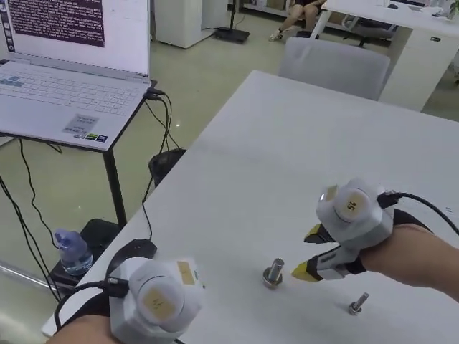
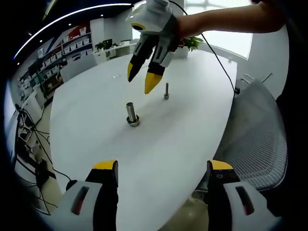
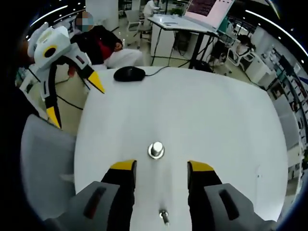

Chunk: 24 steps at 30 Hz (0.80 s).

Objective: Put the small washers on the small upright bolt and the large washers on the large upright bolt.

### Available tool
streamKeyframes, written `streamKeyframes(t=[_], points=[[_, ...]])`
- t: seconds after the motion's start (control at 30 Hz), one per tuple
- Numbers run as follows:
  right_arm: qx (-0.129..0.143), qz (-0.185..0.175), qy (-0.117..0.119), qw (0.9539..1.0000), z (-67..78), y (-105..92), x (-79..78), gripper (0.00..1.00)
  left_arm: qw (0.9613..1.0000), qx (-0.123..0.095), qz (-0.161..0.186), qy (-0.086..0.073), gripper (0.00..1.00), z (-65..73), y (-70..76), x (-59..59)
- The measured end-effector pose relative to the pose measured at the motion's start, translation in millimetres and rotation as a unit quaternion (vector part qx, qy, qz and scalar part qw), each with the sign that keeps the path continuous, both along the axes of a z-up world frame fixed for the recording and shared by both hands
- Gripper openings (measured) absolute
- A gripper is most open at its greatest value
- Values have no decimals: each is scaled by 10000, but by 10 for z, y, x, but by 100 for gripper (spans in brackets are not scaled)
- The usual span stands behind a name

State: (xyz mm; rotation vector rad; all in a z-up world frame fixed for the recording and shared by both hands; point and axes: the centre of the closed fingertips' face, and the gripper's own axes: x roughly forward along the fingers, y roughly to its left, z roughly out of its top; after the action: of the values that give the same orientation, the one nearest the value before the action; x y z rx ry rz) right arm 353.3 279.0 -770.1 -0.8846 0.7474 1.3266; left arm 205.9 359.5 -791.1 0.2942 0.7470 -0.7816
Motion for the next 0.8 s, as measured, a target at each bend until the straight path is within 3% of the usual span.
streamKeyframes(t=[0.23,0.3,0.43,0.53,0.63,0.8], points=[[371,-256,-76,9990,296,-250,-121,47,10000,-48,38,-37,76,19,2,-1],[493,-305,36,9983,362,-332,-195,49,10000,-43,36,-50,76,26,1,3],[636,-474,47,9968,427,-531,-268,50,10000,-38,16,-80,76,52,-3,11],[928,-643,86,9936,484,-642,-316,53,9999,-77,9,-109,76,75,-11,20],[1256,-923,216,9875,531,-778,-390,59,9999,-86,21,-122,76,95,2,37],[1502,-1332,192,9795,563,-1028,-487,61,9997,-180,22,-153,76,197,-17,53]])
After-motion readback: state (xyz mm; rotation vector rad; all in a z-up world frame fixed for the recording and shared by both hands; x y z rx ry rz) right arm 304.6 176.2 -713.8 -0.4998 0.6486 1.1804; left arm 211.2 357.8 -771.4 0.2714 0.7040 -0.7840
